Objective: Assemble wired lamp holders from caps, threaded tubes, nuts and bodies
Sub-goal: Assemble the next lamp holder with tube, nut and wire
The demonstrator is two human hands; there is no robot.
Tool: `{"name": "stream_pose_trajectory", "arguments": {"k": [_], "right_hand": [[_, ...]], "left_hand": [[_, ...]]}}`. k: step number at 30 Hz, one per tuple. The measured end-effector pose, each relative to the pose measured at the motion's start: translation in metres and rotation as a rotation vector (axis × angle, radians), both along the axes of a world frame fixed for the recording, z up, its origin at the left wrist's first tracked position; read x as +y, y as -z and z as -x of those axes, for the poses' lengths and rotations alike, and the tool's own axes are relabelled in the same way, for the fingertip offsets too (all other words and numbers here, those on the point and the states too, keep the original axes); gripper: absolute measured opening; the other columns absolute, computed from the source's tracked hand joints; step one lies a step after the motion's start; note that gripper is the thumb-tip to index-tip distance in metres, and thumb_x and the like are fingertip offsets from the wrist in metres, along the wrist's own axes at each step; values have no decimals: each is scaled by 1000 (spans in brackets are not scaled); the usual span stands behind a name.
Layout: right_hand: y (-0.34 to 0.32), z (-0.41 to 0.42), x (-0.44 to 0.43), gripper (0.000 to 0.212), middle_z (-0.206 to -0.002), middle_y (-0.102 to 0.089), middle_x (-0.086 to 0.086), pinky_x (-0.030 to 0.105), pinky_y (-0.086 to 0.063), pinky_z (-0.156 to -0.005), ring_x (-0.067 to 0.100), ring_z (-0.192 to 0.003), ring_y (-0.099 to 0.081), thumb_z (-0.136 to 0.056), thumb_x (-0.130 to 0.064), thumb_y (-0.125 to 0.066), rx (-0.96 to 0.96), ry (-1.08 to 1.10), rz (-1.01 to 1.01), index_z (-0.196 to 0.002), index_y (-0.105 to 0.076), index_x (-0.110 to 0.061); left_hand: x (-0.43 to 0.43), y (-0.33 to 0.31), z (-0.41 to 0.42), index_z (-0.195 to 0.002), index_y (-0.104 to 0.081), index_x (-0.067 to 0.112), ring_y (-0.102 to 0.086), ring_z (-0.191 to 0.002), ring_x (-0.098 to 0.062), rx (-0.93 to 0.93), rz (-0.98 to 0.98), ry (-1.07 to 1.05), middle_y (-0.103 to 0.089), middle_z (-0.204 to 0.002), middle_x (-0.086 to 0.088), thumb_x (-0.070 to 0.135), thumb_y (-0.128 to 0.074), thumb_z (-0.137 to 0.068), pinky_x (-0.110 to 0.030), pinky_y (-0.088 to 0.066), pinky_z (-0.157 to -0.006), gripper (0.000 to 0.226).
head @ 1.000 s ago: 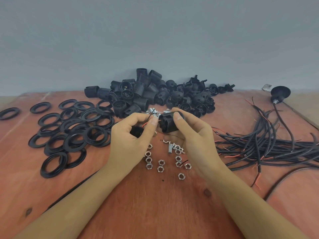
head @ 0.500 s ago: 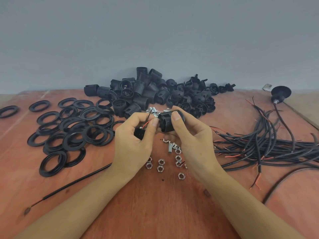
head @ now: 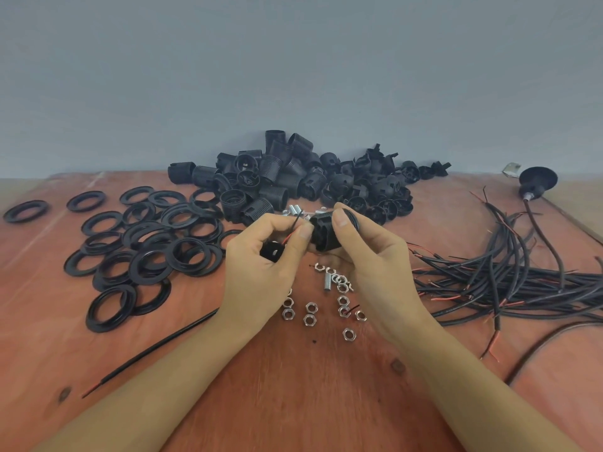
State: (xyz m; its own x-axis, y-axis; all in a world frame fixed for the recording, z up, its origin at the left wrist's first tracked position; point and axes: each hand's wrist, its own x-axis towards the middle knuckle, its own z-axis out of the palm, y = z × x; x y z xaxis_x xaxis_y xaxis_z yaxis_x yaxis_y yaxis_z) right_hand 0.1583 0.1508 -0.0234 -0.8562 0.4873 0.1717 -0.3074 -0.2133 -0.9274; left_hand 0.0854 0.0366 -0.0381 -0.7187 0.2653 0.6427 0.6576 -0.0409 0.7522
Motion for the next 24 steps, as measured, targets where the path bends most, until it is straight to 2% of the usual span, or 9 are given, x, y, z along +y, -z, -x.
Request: {"name": "stream_pose_trajectory", "arguments": {"k": [5, 8, 11, 15, 17, 24], "right_hand": [[-1, 1, 8, 21, -87, -75, 7, 23, -54, -61, 20, -71, -70, -90, -27, -61, -93, -77, 87, -97, -73, -13], [1, 3, 8, 31, -76, -70, 2, 25, -49, -58, 16, -58, -63, -87, -41, -60, -187, -58, 144, -96, -73, -14], [3, 5, 8, 40, -69, -66, 2, 25, -44, -52, 13, -51, -55, -97, -46, -52, -273, -59, 179, -91, -71, -11], [3, 6, 9, 43, -67, -63, 4, 23, -42, -49, 12, -49, -53, -97, -49, -50, -309, -88, 268, -90, -67, -10], [3, 6, 9, 43, -69, -63, 4, 22, -43, -48, 12, -49, -54, -98, -49, -50, -318, -96, 286, -93, -66, -10], [3, 5, 6, 46, -75, -61, 8, 27, -42, -55, 14, -53, -53, -99, -47, -48, -288, -34, 162, -100, -67, -5]], "left_hand": [[-3, 0, 6, -92, -69, 16, -63, -73, -10, 49, 26, -22, -68, -81, 2, 25, -64, -91, -17, -49, -68, 11], [-4, -3, 5, -95, -68, 16, -63, -76, -8, 112, 44, -27, -67, -84, 2, 19, -68, -89, -20, -49, -74, 7], [-5, -6, 3, -94, -69, 15, -63, -77, -8, 250, 89, -17, -67, -85, 5, 8, -70, -86, -20, -49, -76, 10], [-5, -7, 3, -89, -70, 7, -61, -77, -15, 373, 190, 43, -65, -86, 1, 8, -68, -88, -27, -49, -73, 2], [-5, -7, 2, -89, -69, 7, -58, -78, -15, 385, 233, 51, -63, -88, 2, 13, -64, -91, -28, -48, -73, 8], [-6, -5, 3, -87, -70, 9, -55, -78, -12, 401, 304, -11, -61, -87, 3, 13, -65, -91, -29, -47, -70, 7]]}}
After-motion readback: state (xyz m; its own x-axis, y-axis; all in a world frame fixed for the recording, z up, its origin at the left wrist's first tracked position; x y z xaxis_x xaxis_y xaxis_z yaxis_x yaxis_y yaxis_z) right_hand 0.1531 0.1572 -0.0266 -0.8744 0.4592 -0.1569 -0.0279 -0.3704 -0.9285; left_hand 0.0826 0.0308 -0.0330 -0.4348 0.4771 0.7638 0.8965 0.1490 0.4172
